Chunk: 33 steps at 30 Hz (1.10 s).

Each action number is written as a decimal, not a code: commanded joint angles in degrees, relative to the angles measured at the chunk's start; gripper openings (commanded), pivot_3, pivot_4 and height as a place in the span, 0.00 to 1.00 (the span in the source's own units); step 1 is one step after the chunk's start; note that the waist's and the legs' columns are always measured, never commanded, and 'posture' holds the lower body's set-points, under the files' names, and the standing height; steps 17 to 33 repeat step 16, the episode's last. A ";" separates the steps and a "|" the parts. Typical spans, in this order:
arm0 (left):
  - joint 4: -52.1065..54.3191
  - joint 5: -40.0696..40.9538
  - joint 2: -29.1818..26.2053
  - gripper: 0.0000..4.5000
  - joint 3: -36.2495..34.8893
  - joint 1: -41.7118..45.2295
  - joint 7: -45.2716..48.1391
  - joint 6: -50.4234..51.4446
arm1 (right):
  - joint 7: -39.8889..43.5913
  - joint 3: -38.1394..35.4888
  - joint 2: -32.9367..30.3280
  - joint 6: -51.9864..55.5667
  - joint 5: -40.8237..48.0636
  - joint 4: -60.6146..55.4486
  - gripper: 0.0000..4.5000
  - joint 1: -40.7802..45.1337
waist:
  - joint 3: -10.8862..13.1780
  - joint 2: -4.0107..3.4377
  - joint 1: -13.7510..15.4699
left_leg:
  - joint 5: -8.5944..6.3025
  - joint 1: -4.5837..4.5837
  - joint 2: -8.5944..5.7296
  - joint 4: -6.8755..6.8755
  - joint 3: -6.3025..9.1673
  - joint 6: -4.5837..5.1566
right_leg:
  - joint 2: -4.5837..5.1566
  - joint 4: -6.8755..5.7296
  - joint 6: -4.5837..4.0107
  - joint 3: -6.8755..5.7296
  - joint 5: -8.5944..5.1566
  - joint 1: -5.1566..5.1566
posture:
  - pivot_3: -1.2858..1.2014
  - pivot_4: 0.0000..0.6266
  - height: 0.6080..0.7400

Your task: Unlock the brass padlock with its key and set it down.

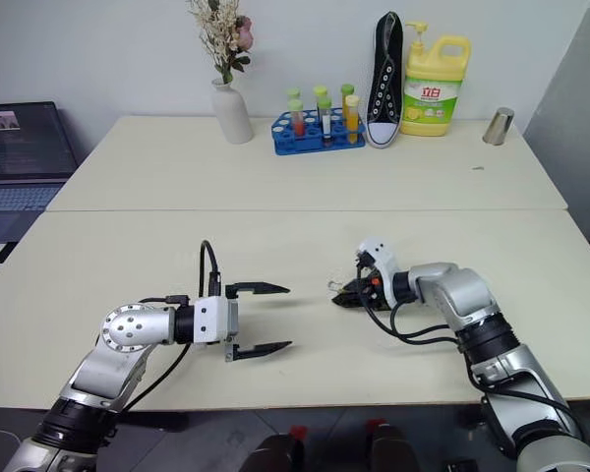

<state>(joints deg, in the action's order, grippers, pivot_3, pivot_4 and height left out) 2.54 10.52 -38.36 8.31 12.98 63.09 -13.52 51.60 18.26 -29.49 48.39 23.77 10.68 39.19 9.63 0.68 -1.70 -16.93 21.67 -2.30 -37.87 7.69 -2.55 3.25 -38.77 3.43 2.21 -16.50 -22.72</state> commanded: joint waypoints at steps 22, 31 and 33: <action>3.75 2.54 -5.01 1.00 -2.05 2.49 1.63 15.71 | -1.67 -21.02 -18.33 -5.21 3.67 -44.05 0.99 -28.52 | 0.01 -0.01 -0.09 | 0.00 0.32 0.02 -0.03 -0.13 0.00 | -0.08 -0.15 0.00 0.09 0.00 -0.38 | 0.52 0.24 1.00; 3.75 2.54 -5.01 1.00 -2.05 2.49 1.63 15.71 | -1.67 -21.02 -18.33 -5.21 3.67 -44.05 0.99 -28.52 | 0.01 -0.01 -0.09 | 0.00 0.32 0.02 -0.03 -0.13 0.00 | -0.08 -0.15 0.00 0.09 0.00 -0.38 | 0.52 0.24 1.00; 3.75 2.54 -5.01 1.00 -2.05 2.49 1.63 15.71 | -1.67 -21.02 -18.33 -5.21 3.67 -44.05 0.99 -28.52 | 0.01 -0.01 -0.09 | 0.00 0.32 0.02 -0.03 -0.13 0.00 | -0.08 -0.15 0.00 0.09 0.00 -0.38 | 0.52 0.24 1.00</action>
